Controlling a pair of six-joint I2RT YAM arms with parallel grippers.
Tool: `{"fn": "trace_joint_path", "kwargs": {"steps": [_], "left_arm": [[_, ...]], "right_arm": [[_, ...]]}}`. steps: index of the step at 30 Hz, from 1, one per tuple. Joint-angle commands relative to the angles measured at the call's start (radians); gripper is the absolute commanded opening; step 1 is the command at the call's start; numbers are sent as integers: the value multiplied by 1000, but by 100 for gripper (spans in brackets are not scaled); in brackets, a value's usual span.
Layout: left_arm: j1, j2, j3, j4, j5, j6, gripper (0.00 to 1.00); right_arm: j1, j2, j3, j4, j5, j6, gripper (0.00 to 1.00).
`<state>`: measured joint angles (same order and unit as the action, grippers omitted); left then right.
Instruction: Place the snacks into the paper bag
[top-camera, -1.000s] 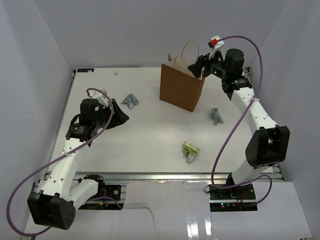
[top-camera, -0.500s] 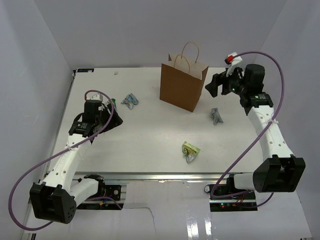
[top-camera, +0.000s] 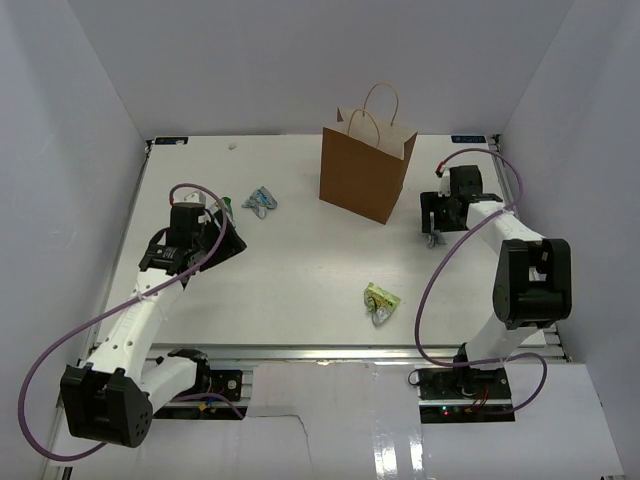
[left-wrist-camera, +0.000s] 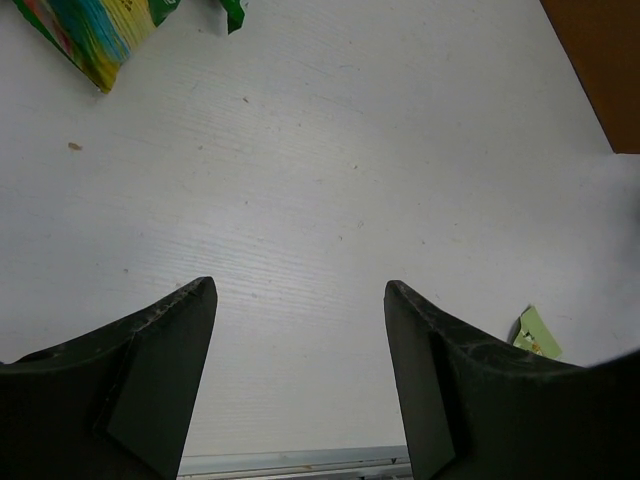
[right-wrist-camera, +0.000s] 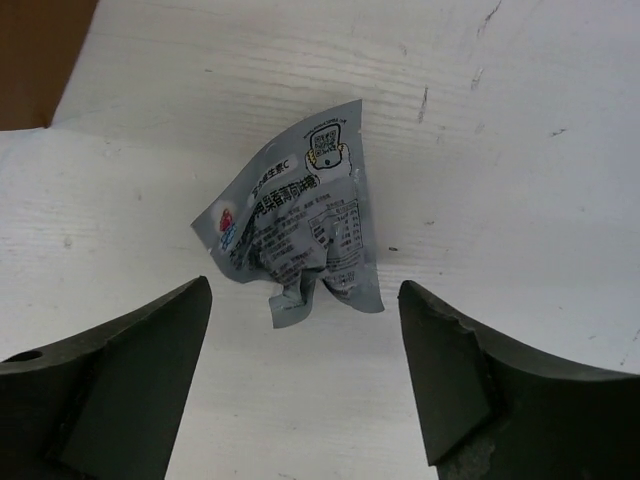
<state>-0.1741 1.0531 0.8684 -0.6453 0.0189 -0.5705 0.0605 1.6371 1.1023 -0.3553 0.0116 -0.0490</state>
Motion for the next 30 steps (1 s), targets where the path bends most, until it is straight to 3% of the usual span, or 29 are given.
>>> {"fn": "trace_joint_path", "kwargs": {"steps": [1,5,8,11,12,13,17,23,30], "left_arm": [[-1,-50,-29,4,21,-28,78],[-1,-71,-66,12,39,-40,78],[-2,-71,-74,18,49,-42,78],[-1,-64,-75,22,56,-40,78],[-1,-64,-78,24,59,-42,78],[-2,-62,-77,27,64,-43,78],[-1,-91,-89,94,160,-28,78],[-2,-113,-135,219,334,-22,78],[-2,-88,-143,237,375,-37,79]], "right_arm": [[5,62,44,33,21,6,80],[5,127,41,33,-45,20,68],[5,155,33,35,-67,37,52],[5,144,22,55,-56,35,31],[4,127,18,58,-62,22,12],[4,115,16,67,-67,14,8],[-1,-50,-16,122,-172,-80,8],[-13,-362,-56,298,-777,-340,8],[30,-272,191,438,-857,-161,8]]}}
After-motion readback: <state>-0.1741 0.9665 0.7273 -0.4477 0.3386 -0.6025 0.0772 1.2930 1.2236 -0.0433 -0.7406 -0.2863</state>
